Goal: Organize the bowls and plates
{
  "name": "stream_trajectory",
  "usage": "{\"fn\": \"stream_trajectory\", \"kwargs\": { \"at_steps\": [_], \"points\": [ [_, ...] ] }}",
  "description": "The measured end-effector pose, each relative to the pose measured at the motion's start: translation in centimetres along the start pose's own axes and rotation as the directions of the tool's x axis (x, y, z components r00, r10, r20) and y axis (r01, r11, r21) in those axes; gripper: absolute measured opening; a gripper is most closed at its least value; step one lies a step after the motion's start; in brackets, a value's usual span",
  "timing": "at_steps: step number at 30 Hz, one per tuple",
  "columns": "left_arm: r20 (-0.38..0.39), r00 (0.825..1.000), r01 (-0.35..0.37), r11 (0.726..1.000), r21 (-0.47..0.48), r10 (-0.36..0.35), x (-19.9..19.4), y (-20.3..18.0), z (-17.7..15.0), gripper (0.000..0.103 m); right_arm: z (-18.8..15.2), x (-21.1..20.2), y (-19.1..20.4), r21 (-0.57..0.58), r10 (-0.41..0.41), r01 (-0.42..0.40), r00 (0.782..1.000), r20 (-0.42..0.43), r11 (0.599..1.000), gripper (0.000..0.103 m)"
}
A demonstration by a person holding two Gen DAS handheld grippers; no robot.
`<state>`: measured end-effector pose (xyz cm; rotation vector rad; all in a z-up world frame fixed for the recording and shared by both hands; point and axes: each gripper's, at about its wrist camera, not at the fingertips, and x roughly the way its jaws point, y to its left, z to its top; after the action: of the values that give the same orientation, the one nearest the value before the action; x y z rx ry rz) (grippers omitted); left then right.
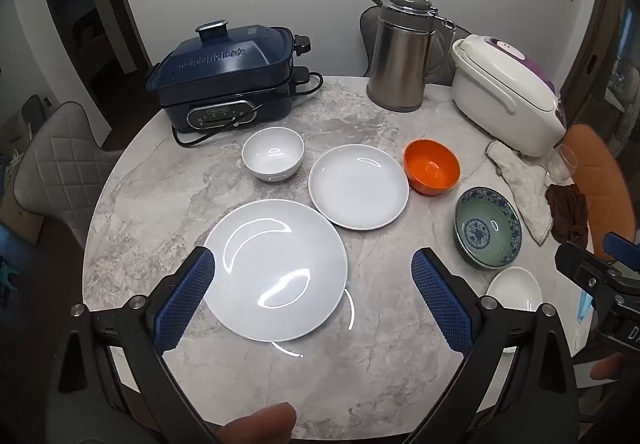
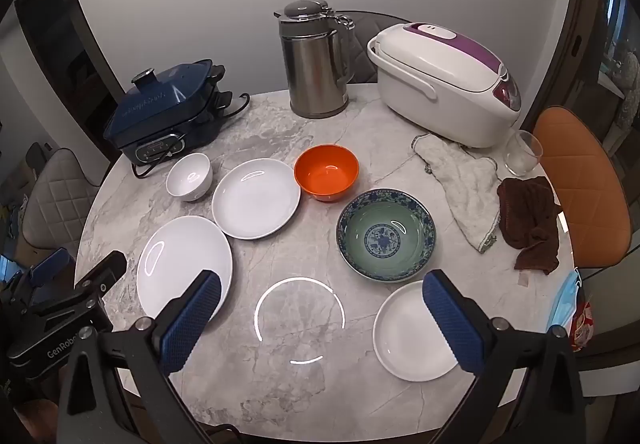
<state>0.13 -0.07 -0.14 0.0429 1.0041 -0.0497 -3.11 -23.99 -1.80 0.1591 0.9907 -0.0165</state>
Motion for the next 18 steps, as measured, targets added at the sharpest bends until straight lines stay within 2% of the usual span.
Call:
{"fn": "stream_trajectory", "kwargs": {
  "at_steps": [3, 4, 6, 18],
  "points": [
    [-0.013, 1.0, 0.013, 1.0, -0.013, -0.013, 0.3, 0.5, 0.4, 0.1, 0.0, 0.1, 0.0, 0.003, 0.002, -0.002, 1.0, -0.004, 1.0, 0.103],
    [0.018, 1.0, -0.022, 1.0, 0.009, 0.022, 0.2, -0.1, 0.0, 0.1, 0.0, 0.2, 0.0, 0.003, 0.001, -0.001, 1.0, -0.004, 1.0, 0.103],
    [0.024, 0.999, -0.027, 1.0, 0.009, 0.027, 0.1, -0.3, -0.2, 0.1, 0.0, 0.3, 0.0, 0.004, 0.003, -0.003, 1.0, -0.005, 1.0, 0.103],
    [0.013, 1.0, -0.019, 1.0, 0.007, 0.019, 0.5, -0.2, -0.7, 0.1, 0.2, 0.5, 0.2, 0.001, -0.002, 0.002, 1.0, -0.007, 1.0, 0.103]
  ]
}}
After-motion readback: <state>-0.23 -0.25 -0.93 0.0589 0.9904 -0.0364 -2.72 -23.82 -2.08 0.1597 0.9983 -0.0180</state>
